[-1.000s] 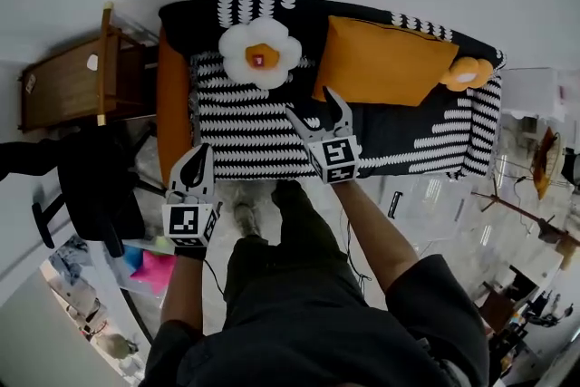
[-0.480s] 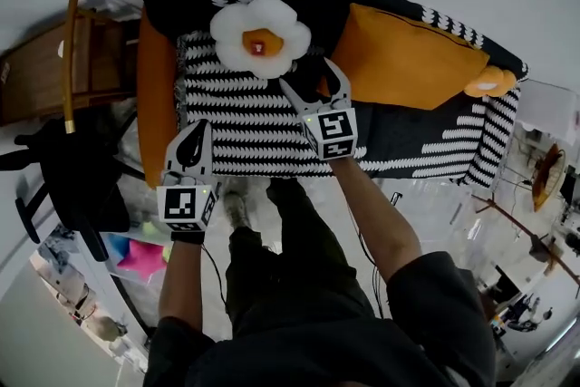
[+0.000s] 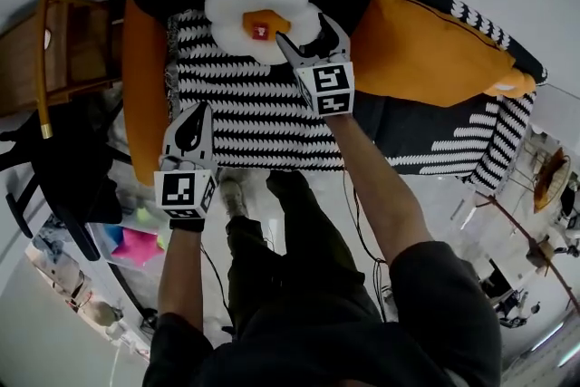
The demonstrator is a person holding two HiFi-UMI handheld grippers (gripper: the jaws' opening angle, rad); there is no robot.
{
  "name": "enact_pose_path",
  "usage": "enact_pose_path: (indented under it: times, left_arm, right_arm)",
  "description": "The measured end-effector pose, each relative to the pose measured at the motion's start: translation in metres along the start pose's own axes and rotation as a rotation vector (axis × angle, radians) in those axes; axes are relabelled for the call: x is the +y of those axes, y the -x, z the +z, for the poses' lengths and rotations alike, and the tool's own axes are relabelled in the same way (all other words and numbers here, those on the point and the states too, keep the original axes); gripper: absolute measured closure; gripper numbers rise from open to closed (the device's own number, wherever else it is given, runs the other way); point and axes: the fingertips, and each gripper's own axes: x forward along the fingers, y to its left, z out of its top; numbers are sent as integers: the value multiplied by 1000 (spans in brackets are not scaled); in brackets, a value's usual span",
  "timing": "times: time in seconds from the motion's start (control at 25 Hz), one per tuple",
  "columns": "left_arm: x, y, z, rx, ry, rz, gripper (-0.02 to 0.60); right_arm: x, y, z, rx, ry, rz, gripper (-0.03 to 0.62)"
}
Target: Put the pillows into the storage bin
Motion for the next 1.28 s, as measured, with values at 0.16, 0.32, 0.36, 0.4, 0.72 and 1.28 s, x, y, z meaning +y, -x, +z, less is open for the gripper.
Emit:
enact_pose_path:
  times: [0.16, 0.32, 0.36, 0.4, 0.72, 1.28]
  left_arm:
    - [4, -7, -18, 22, 5, 8, 580]
    - [6, -6, -36, 45, 18, 17, 580]
    - [7, -5, -41, 53, 22, 19, 580]
    - [7, -3, -46, 61, 25, 21, 580]
    - [7, 10, -68, 91, 49, 42, 579]
    - [8, 69, -29, 36, 36, 75, 580]
  right_arm:
    - [-11, -32, -9, 18, 32, -7, 210]
    - [-19, -61, -14, 43, 69, -3, 210]
    - [-21, -67, -16, 48, 71, -2, 210]
    - [-22, -71, -17, 54, 73, 0, 210]
    - [-15, -95, -16, 79, 147, 31, 334]
    - [28, -2, 24, -9, 174, 18, 464]
